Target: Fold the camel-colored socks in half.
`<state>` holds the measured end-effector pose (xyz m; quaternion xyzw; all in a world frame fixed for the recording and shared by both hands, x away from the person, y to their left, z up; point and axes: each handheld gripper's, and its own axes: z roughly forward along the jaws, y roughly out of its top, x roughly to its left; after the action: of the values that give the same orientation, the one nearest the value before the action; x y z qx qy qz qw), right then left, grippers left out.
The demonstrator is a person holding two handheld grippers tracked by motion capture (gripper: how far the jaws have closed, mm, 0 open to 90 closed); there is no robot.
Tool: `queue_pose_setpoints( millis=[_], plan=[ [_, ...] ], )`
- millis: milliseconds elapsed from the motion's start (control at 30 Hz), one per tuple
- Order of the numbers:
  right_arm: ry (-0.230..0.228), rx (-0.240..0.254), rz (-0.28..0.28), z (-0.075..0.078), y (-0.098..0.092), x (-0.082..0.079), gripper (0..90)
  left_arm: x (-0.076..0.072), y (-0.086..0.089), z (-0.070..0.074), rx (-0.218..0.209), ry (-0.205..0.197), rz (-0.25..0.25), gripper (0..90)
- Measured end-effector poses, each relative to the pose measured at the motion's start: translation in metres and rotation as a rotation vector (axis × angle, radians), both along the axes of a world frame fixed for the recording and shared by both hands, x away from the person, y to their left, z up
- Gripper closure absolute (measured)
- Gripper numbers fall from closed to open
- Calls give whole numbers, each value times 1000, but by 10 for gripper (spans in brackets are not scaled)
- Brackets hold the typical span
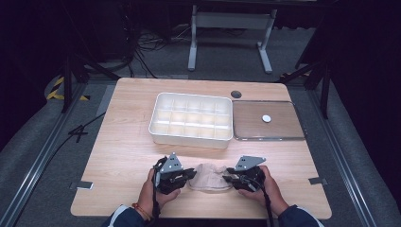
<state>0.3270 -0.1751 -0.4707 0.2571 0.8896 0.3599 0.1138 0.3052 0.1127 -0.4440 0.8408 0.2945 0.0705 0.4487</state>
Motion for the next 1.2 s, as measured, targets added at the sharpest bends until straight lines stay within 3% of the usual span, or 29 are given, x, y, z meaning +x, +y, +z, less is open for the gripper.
queue_pose_setpoints(
  millis=[300, 333, 1000, 1100, 1200],
  plan=[
    [-36, -10, -2, -2, 5, -2, 665, 4, -6, 1, -3, 6, -13, 842],
    [-37, -10, 0, -2, 5, -2, 665, 4, -8, 0, -18, 3, -15, 842],
    [-52, 1, 6, -3, 9, -2, 653, 10, -36, -3, -57, 7, -54, 843],
    [-48, 11, 11, -2, 8, -3, 624, 9, -36, -3, -55, 17, -49, 843],
    [-62, 54, 11, 6, 2, -3, 658, 10, -34, -3, -62, 14, -49, 843]
  ],
)
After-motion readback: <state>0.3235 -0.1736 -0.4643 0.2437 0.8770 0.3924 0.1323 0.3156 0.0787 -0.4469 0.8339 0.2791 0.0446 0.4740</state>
